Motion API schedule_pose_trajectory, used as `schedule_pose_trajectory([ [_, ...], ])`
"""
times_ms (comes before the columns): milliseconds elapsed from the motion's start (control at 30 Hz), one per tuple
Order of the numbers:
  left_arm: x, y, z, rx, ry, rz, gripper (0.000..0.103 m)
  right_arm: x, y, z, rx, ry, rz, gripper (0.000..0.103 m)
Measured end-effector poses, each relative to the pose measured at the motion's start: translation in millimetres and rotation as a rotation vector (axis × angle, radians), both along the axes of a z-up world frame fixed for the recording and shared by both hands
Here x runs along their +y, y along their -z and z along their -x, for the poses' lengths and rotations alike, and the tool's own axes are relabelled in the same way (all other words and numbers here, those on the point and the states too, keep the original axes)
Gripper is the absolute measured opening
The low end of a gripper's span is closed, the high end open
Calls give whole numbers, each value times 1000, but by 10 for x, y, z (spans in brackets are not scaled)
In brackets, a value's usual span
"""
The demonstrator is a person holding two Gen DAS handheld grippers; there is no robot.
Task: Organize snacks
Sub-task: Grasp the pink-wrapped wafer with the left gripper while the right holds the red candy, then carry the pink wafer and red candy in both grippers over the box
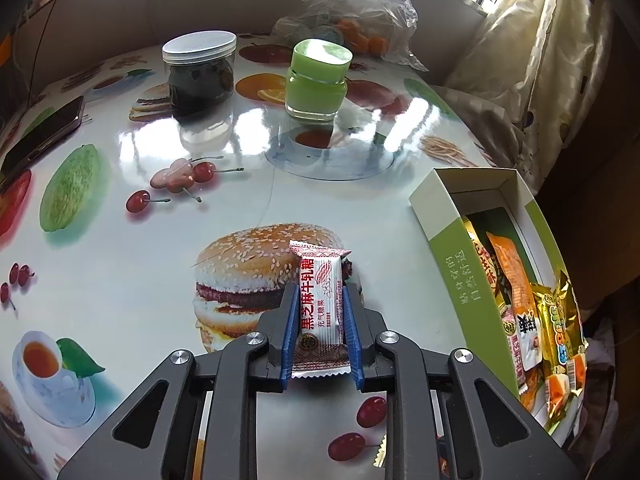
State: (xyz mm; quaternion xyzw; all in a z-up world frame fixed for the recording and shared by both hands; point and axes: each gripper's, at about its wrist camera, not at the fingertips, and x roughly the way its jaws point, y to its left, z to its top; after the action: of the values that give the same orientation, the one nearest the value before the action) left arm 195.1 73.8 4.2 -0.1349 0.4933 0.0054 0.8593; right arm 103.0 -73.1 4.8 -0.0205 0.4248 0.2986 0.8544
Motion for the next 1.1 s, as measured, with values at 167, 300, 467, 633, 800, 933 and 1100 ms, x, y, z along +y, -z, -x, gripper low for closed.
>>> schedule_pose_trajectory([
  [167,22,-11,39,-3,-4,2,22,-2,-4,3,0,6,1,12],
  [300,44,-35,90,-10,-7,5,22,-18,-9,7,0,19,1,11],
  [467,48,-97,158,-26,-2,3,22,-20,-21,21,-3,24,2,10],
  [633,75,-139,243,-35,-4,5,22,-21,-39,51,-10,28,-1,6],
  [800,98,-184,325,-43,-11,3,22,-18,-60,88,-13,27,-3,2],
  [933,125,-192,377,-44,-15,2,22,-11,-73,111,-6,24,-13,1],
  [1100,159,-208,436,-49,-18,4,22,-21,-109,112,-18,10,8,16],
])
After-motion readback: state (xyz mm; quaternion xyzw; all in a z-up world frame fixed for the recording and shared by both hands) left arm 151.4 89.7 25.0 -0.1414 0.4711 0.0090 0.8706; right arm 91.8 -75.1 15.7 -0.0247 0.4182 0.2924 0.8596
